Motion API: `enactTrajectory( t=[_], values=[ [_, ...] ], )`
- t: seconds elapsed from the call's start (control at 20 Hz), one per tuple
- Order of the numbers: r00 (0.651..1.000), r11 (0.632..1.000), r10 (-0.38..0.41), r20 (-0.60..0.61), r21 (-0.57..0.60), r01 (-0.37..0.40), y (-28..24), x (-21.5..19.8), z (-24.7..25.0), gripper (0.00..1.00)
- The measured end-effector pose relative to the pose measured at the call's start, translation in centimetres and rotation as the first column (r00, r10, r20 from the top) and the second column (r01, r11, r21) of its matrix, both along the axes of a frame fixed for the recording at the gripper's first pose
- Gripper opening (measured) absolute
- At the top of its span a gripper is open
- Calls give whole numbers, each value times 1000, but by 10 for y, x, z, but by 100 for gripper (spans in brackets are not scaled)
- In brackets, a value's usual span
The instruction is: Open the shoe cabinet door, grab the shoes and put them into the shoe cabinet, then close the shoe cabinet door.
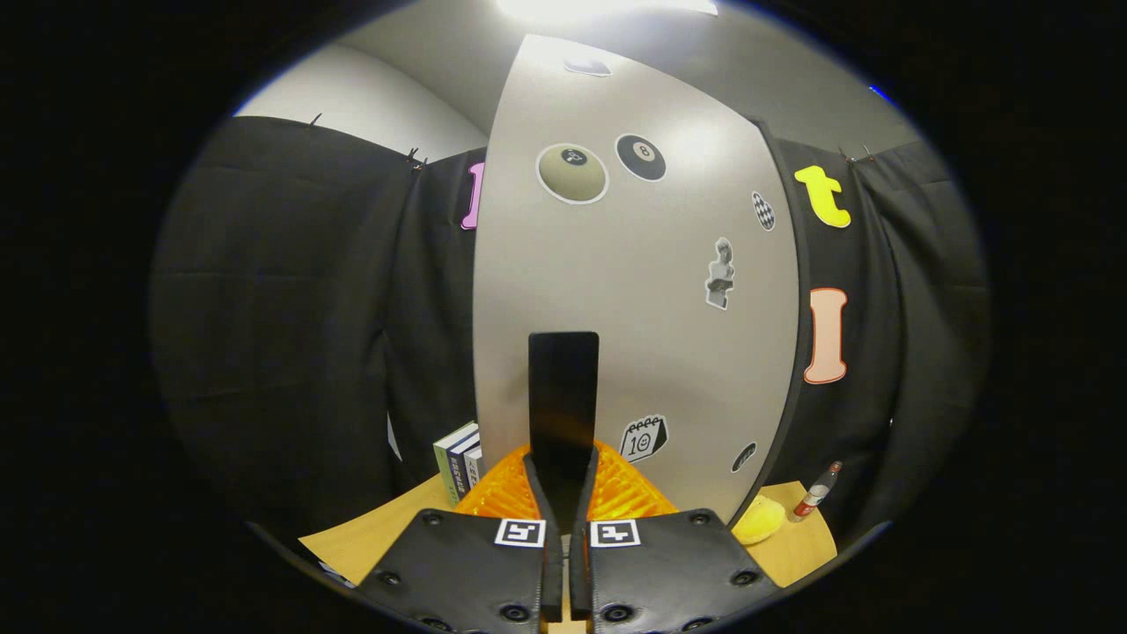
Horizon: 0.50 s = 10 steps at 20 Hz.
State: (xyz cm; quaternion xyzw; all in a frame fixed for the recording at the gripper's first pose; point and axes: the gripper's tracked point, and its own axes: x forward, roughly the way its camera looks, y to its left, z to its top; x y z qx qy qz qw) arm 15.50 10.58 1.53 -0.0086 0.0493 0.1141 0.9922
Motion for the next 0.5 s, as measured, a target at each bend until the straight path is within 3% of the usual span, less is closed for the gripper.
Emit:
enactTrajectory(
  t=[0.5],
  values=[
    [1000,1000,-3,4,7,3,-27,-23,3,4]
  ],
)
